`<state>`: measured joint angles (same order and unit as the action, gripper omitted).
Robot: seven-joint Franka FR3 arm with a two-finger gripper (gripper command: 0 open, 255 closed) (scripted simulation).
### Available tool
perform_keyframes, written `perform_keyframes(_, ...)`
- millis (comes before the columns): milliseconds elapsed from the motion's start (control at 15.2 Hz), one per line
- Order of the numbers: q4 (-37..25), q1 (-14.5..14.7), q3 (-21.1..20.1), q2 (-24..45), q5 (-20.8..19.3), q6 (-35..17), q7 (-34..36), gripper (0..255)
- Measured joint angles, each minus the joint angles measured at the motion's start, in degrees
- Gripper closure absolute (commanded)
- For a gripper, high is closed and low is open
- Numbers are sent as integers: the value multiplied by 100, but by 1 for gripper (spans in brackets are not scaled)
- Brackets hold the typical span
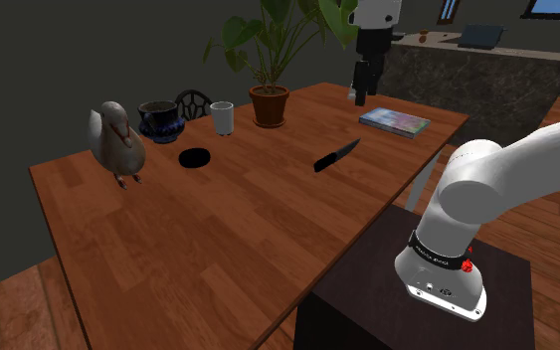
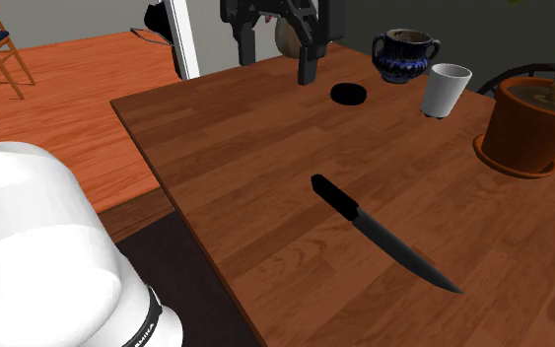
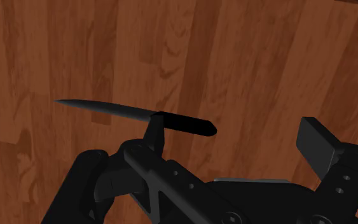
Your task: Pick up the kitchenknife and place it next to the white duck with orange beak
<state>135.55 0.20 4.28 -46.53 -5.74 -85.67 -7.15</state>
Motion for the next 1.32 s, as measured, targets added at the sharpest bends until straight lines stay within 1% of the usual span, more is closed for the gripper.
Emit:
perform_keyframes(66,0,0,0,0,0,0,0,0)
perform_keyframes(198,215,88,222,-59,-149,-198,-450,0)
perform_keyframes(330,498,220,545,-164,-364,-446,-1142,0)
perform_keyframes(528,860,420,1132,-192,-751,-905,-2301,0)
perform_keyframes(726,1098,651,1762,-32,-1119,-1436,-3466,0)
perform_keyframes(990,1247,1023,2658,374,-1540,-2175,-5039,0)
perform_keyframes(1254,1188,1597,3573,1023,-1741,-2937,-6600,0)
perform_keyframes(1320,1093,1805,3820,1248,-1726,-3116,-7009,0)
